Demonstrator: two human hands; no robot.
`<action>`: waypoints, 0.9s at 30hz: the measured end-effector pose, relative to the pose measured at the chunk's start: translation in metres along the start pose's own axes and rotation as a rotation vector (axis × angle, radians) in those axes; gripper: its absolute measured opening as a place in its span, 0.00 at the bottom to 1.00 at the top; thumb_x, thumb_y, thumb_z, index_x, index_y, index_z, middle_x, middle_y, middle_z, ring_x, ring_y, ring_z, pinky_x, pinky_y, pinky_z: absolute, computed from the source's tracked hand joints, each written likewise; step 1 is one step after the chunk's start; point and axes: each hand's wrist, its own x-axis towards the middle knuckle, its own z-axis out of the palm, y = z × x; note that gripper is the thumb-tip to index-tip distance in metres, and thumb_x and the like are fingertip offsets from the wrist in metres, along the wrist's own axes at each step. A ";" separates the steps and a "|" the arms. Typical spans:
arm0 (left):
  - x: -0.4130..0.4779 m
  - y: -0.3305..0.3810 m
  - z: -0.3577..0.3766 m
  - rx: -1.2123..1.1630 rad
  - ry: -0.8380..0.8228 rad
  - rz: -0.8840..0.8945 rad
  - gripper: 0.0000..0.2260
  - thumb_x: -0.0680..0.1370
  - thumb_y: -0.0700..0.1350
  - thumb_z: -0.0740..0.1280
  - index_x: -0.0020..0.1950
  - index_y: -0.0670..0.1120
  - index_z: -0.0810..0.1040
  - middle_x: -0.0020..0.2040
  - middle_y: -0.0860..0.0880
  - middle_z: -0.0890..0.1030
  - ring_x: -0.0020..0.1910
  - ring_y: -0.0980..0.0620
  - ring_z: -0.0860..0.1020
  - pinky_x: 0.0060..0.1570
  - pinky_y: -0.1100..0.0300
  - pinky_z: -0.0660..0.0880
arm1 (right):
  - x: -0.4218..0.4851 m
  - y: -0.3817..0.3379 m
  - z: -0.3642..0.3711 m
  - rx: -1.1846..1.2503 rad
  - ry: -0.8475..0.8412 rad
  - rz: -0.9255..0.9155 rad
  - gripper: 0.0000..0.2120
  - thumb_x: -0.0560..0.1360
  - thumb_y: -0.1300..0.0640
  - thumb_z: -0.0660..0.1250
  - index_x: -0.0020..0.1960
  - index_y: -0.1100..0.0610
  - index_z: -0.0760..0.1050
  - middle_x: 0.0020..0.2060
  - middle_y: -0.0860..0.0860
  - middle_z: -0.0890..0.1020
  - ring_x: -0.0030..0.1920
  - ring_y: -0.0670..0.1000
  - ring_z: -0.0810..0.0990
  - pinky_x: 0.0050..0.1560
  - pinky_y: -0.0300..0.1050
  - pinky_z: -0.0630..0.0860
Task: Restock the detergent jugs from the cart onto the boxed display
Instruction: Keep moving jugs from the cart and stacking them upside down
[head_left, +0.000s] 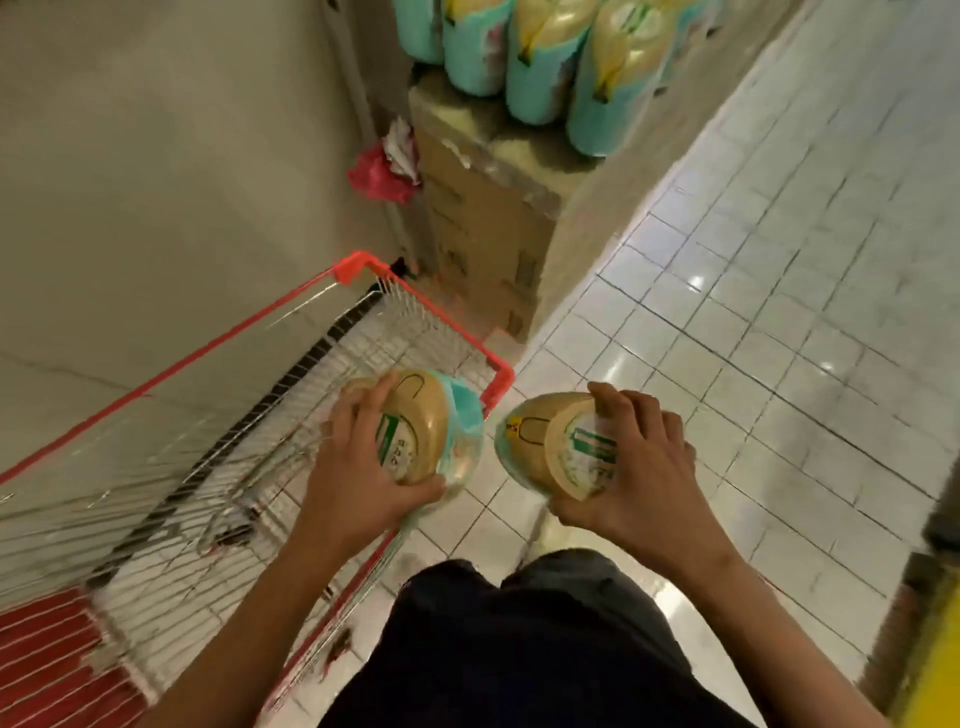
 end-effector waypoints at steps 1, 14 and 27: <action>0.010 0.018 0.014 -0.003 -0.017 0.013 0.58 0.58 0.60 0.84 0.79 0.73 0.53 0.73 0.56 0.62 0.66 0.47 0.72 0.62 0.42 0.77 | 0.000 0.020 -0.012 0.007 0.006 0.033 0.58 0.59 0.35 0.79 0.82 0.45 0.56 0.71 0.46 0.65 0.69 0.52 0.64 0.71 0.57 0.68; 0.171 0.211 0.138 0.118 -0.218 0.234 0.57 0.59 0.66 0.79 0.82 0.71 0.50 0.73 0.57 0.61 0.67 0.48 0.70 0.63 0.44 0.74 | 0.059 0.214 -0.149 0.035 0.084 0.281 0.59 0.57 0.28 0.69 0.83 0.45 0.55 0.73 0.49 0.66 0.70 0.54 0.64 0.70 0.60 0.69; 0.391 0.422 0.155 0.196 -0.352 0.615 0.56 0.60 0.70 0.76 0.82 0.72 0.49 0.77 0.60 0.61 0.65 0.56 0.69 0.60 0.47 0.75 | 0.205 0.285 -0.318 -0.057 0.052 0.309 0.59 0.57 0.26 0.70 0.82 0.41 0.53 0.73 0.44 0.65 0.70 0.50 0.63 0.70 0.53 0.65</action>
